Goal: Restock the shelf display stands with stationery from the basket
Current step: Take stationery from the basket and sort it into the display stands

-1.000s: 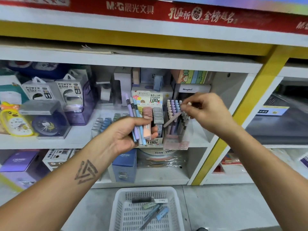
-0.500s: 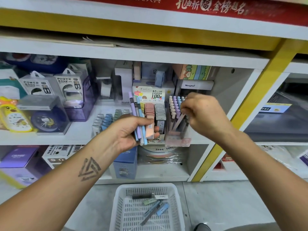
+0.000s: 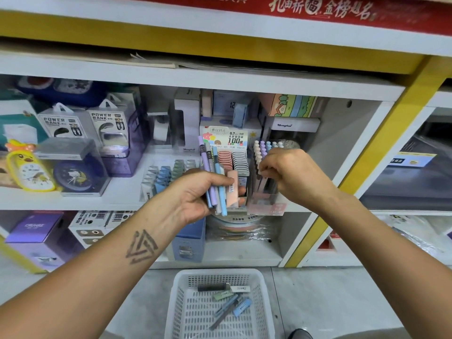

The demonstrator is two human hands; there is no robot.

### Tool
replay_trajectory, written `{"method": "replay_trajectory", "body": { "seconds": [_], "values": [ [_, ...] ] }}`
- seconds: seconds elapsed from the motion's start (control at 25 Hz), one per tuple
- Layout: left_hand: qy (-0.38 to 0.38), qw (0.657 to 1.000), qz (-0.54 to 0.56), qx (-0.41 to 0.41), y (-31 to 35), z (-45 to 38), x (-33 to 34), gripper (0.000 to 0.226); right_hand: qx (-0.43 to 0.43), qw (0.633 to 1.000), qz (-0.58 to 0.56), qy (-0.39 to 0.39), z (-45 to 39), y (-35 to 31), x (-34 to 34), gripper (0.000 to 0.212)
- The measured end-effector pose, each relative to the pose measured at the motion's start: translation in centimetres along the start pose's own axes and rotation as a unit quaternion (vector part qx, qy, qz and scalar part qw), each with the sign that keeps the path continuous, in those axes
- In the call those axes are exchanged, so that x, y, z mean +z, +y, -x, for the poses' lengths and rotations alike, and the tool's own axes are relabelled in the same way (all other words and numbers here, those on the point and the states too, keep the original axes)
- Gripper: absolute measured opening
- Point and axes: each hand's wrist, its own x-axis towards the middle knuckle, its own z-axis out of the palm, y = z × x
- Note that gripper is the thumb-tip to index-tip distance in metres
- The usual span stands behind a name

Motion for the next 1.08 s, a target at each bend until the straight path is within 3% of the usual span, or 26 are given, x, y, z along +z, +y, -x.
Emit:
{"method": "replay_trajectory", "body": {
  "seconds": [0.12,0.32,0.6,0.76,0.88,0.96,1.04,1.08],
  "values": [
    [0.002,1.0,0.002,0.003,0.0,-0.1,0.0,0.032,0.037,0.997,-0.058,0.025,-0.1,0.3,-0.2,0.009],
    [0.005,1.0,0.02,0.016,0.1,-0.1,-0.1,0.044,0.022,0.998,-0.005,0.058,-0.1,0.4,0.0,0.008],
    [0.023,0.999,0.033,0.027,0.3,-0.2,-0.6,0.046,-0.008,1.0,0.016,-0.016,-0.3,0.6,-0.3,0.005],
    [0.017,0.999,0.042,0.026,0.4,-0.1,-0.7,0.042,0.061,0.998,0.007,-0.001,0.2,-0.5,1.7,0.027],
    [0.02,0.998,0.053,0.025,0.8,0.0,-1.0,0.035,-0.018,0.992,0.093,0.08,-0.2,-1.2,1.4,0.02],
    [0.024,0.997,0.065,0.028,1.3,0.3,-1.5,0.031,-0.097,0.989,0.064,0.093,-0.9,-2.9,1.2,0.009],
    [0.024,0.995,0.09,0.028,1.8,0.8,-2.2,0.031,-0.188,0.981,0.011,0.043,-1.6,-5.1,1.8,0.036],
    [0.027,0.994,0.098,0.028,2.1,1.0,-2.8,0.031,-0.21,0.977,0.0,0.026,-1.9,-6.0,2.1,0.036]
  ]
}}
